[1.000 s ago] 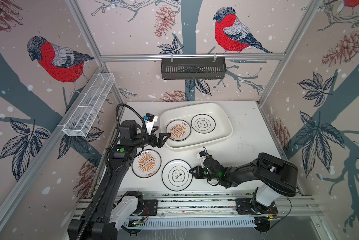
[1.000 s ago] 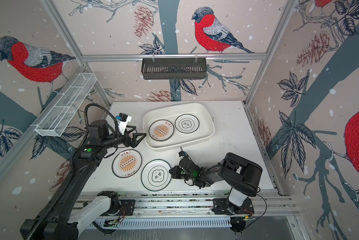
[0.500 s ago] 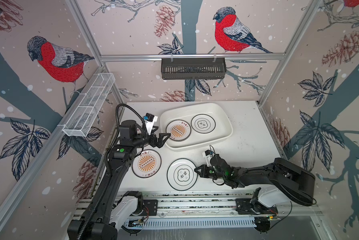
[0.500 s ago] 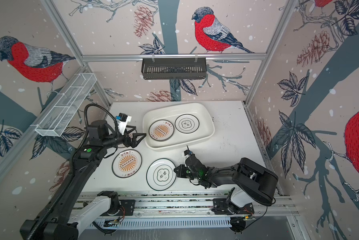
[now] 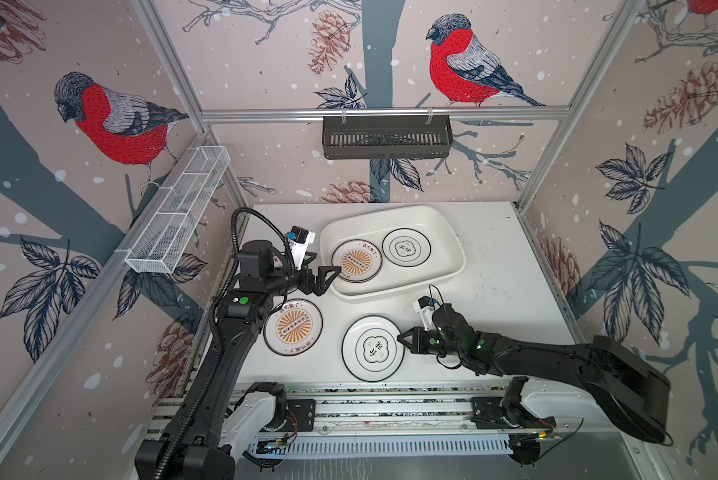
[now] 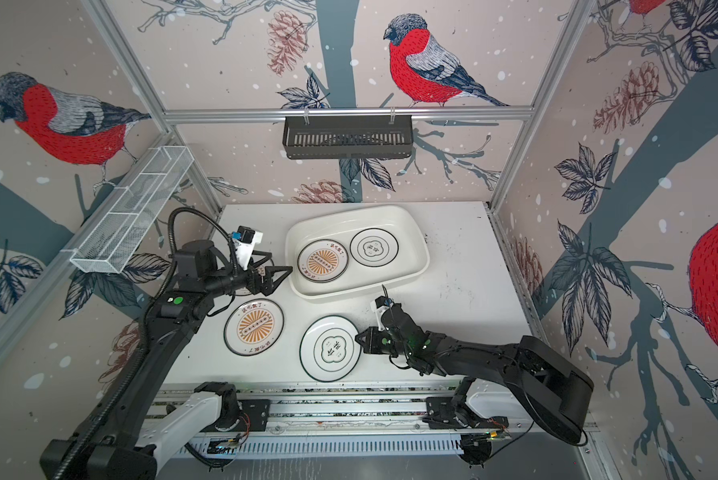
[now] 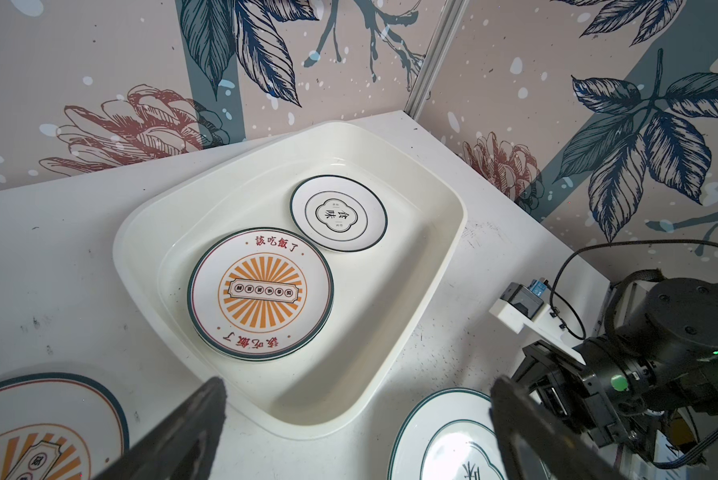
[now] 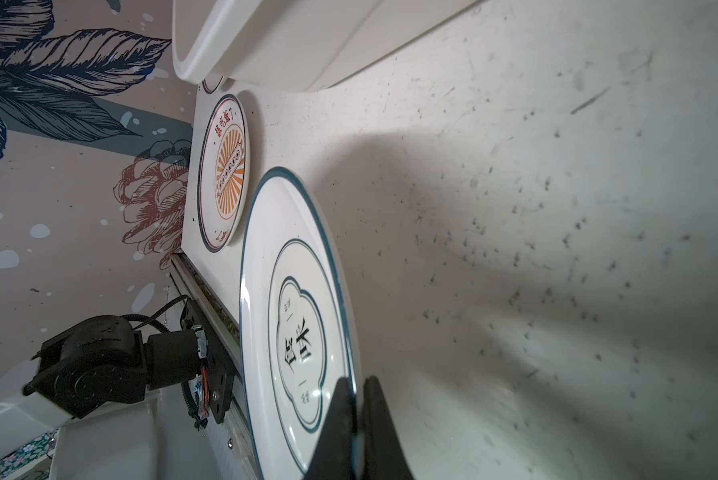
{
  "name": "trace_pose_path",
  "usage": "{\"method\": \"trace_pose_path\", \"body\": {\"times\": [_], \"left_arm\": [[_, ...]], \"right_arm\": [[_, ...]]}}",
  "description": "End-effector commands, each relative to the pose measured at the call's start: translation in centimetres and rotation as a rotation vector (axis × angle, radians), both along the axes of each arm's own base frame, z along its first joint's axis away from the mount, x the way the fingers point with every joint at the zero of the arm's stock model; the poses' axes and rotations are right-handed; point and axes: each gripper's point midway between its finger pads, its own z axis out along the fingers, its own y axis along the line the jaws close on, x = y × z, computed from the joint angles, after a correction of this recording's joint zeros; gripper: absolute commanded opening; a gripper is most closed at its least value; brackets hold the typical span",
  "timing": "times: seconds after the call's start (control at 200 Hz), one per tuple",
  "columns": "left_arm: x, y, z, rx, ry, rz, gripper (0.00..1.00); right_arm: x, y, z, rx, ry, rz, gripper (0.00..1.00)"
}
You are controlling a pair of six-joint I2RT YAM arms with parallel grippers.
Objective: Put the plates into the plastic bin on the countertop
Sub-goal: 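Close the right gripper on the second white plate's edge and tilt it up, then carry the second white plate with the right gripper into the bin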
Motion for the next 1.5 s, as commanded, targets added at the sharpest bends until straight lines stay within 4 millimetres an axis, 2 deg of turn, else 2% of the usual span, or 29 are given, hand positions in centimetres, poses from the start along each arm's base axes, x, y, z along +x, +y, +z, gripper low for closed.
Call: {"method": "trace_pose_path", "body": {"times": [0.0, 0.31, 0.45, 0.635, 0.77, 0.941, 1.056, 1.196, 1.221, 1.496], "left_arm": [[0.2, -0.2, 1.0, -0.013, -0.037, -0.012, 0.98], [0.2, -0.1, 1.5, -0.012, -0.044, -0.010, 0.98], [0.0, -0.1, 1.7, -0.011, -0.054, -0.009, 0.98], [-0.2, -0.1, 2.3, -0.014, -0.065, -0.012, 0.98], [-0.2, -0.2, 2.9, -0.023, -0.075, -0.019, 0.98], [-0.4, -0.3, 3.1, -0.023, -0.080, -0.024, 0.98], [-0.7, -0.4, 3.4, -0.034, -0.087, -0.030, 0.98], [-0.8, -0.3, 3.5, -0.031, -0.095, -0.029, 0.98], [-0.8, -0.3, 3.6, -0.031, -0.097, -0.028, 0.98], [-0.8, -0.5, 3.4, -0.041, -0.089, -0.035, 0.98]], "right_arm": [[-0.8, -0.3, 0.6, -0.002, -0.004, 0.044, 0.01], [-0.9, -1.3, 3.9, 0.037, -0.034, 0.059, 0.01], [0.5, -2.1, 6.2, 0.070, -0.073, 0.027, 0.01], [3.3, -3.3, 10.0, 0.126, -0.132, -0.028, 0.02], [6.0, -4.2, 12.7, 0.131, -0.172, -0.045, 0.02], [10.4, -5.1, 15.4, 0.117, -0.226, -0.084, 0.02], [13.7, -5.8, 16.7, 0.098, -0.268, -0.119, 0.01], [17.7, -7.8, 17.8, 0.099, -0.310, -0.194, 0.01], [18.6, -8.0, 16.9, 0.088, -0.293, -0.207, 0.01], [25.3, -12.2, 14.5, 0.015, -0.304, -0.332, 0.01]]}}
